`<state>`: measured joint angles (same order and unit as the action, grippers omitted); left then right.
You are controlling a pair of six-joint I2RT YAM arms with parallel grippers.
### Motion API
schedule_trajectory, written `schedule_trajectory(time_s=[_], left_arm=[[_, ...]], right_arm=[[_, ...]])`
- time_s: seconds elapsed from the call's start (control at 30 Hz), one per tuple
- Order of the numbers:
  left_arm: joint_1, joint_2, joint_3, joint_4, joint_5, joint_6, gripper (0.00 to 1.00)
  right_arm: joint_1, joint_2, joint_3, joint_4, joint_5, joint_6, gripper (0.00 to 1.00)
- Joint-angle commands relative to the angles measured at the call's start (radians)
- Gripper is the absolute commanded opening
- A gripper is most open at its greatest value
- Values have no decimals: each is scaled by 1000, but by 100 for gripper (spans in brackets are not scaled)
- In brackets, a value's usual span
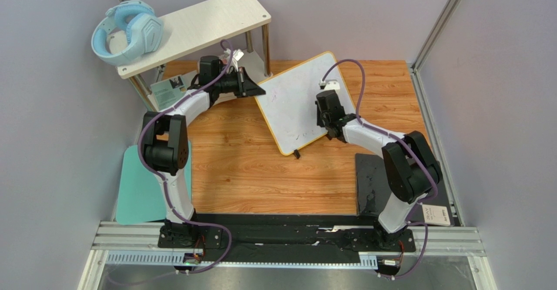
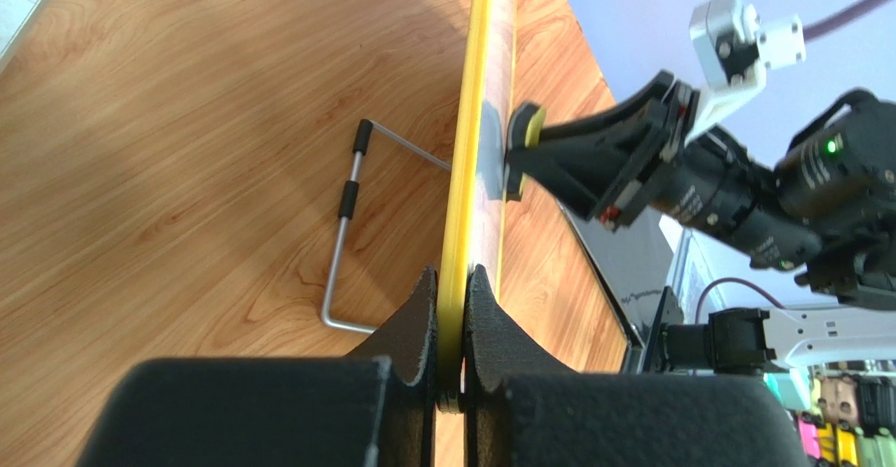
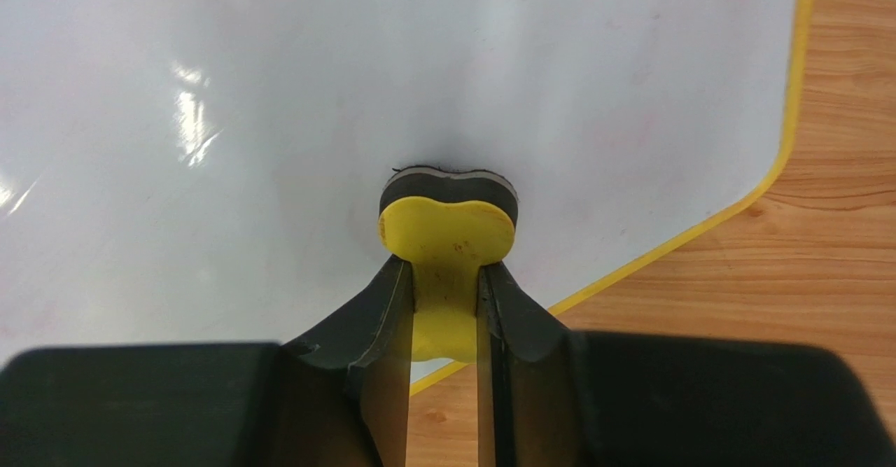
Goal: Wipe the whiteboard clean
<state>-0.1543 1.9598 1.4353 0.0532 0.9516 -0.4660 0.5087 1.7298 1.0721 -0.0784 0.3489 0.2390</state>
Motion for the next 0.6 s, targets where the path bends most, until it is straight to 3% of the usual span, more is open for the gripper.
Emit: schedule_trajectory(time_s=[0.0,0.13,0.4,0.57], left_arm=[[2,-7,16,13,-129,176,0],[2,-7,14,13,-131,175,0],[2,-7,14,17,-128,173,0],[1,-9,14,17,-128,171,0]], right_arm=[[-9,5,25,121,7,-13,0],[31,4,20,123,-103,-56,0],[148,-39,-132,166,-114,-86,0],[169,-30,-136,177,-175,-82,0]])
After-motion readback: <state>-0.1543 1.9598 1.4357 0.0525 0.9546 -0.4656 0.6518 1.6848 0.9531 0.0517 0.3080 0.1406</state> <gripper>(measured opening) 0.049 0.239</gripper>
